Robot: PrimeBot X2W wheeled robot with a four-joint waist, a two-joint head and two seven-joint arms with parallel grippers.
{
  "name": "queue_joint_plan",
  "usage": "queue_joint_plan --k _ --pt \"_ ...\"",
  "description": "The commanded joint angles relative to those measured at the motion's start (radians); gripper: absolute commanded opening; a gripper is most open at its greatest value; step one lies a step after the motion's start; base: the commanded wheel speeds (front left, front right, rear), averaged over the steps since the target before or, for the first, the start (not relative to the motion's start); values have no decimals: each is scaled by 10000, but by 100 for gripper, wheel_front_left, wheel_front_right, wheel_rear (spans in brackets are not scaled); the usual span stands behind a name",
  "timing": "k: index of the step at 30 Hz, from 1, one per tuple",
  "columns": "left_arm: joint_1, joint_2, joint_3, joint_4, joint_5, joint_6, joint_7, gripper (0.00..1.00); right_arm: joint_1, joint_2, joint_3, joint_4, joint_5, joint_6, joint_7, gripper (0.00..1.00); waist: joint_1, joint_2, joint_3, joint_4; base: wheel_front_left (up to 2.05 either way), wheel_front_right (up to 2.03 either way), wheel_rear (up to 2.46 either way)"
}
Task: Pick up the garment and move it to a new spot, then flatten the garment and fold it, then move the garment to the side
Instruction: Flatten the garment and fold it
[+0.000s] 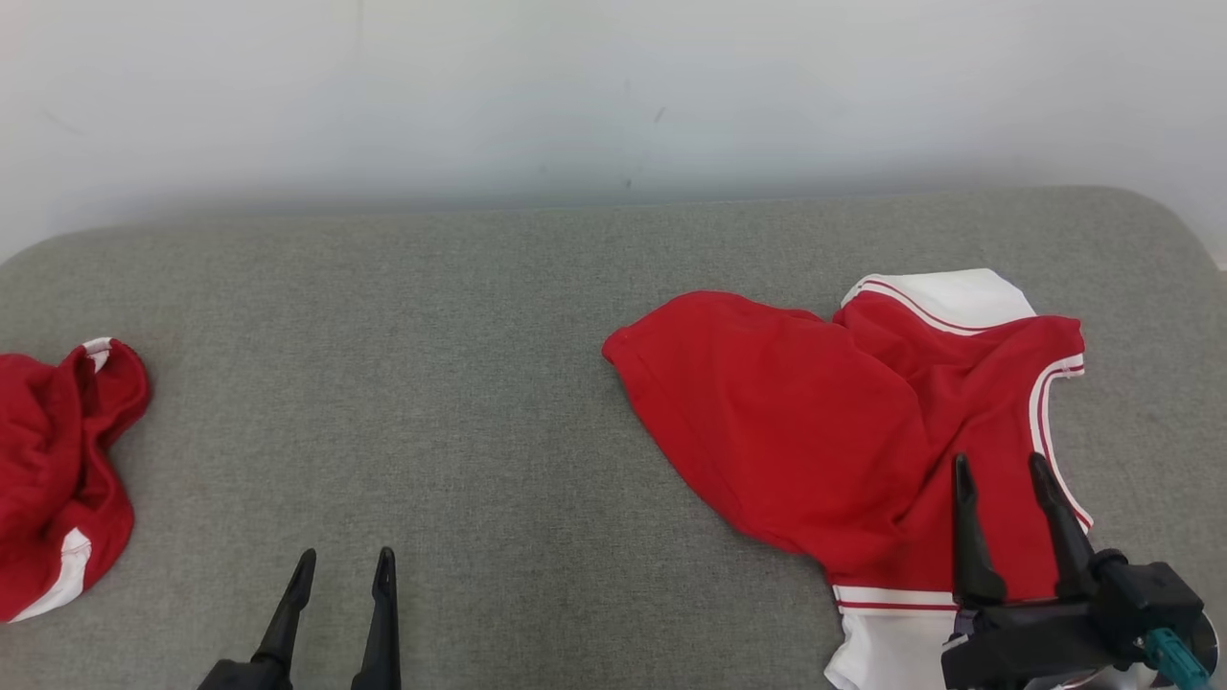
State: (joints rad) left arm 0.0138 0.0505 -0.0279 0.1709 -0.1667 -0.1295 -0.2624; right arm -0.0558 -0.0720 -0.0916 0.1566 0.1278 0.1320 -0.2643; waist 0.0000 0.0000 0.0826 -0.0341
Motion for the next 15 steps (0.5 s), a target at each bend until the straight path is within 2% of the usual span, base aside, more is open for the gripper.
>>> queue_joint_plan --k 1,5,8,15 --pt "-129 -2 14 -22 88 -5 -30 100 92 35 -13 -42 -57 -25 -6 100 0 0 32 -43 0 0 0" --pt "-374 77 -72 24 222 -6 -30 100 295 159 -52 -111 -63 -25 -7 100 0 0 100 -177 0 0 0" --pt "-752 349 -288 166 214 -6 -30 100 360 193 59 -102 -146 -26 -6 100 0 0 163 -340 0 0 0" --pt "-2452 1591 -1195 809 -262 -6 -30 100 -76 224 436 -85 35 -25 -8 100 0 0 513 -1019 0 0 0"
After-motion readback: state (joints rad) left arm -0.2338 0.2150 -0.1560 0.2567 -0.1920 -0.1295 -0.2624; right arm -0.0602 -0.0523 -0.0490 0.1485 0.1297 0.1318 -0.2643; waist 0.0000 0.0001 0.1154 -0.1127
